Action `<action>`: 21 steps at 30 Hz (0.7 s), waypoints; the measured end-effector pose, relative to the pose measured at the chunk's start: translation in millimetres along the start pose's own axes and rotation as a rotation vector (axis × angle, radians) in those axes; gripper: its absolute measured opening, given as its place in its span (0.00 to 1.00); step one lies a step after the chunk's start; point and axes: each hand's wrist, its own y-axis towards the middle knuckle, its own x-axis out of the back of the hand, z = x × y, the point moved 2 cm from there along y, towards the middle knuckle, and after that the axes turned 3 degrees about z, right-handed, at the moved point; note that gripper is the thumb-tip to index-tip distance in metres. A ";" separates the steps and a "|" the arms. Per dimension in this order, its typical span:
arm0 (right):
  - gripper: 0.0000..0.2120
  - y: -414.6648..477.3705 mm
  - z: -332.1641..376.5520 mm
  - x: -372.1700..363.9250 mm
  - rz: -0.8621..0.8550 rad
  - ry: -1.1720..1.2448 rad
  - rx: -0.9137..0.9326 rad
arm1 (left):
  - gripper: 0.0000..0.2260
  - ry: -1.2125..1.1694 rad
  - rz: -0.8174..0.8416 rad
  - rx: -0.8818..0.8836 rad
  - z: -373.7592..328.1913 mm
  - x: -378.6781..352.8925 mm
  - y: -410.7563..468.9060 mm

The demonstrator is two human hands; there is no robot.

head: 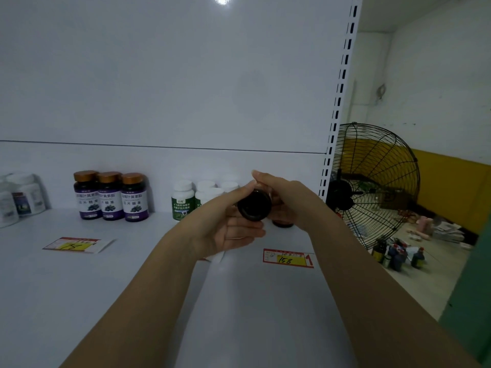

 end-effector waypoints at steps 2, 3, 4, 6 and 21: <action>0.24 0.4 0.1 0.3 0.005 0.009 -0.001 | 0.32 0.014 0.002 -0.006 0.6 0.4 0.3; 0.24 1.3 0.2 0.4 0.008 0.016 0.003 | 0.31 0.029 0.003 -0.013 0.8 0.5 0.4; 0.23 1.5 1.1 0.0 0.011 0.023 0.013 | 0.30 0.041 0.003 -0.024 0.9 0.6 1.1; 0.22 2.0 4.0 -0.4 -0.008 0.037 0.062 | 0.27 0.068 -0.003 -0.077 0.1 -0.4 1.6; 0.16 -3.4 19.4 10.8 0.074 -0.150 0.466 | 0.15 0.681 -0.354 -0.543 2.7 2.8 12.2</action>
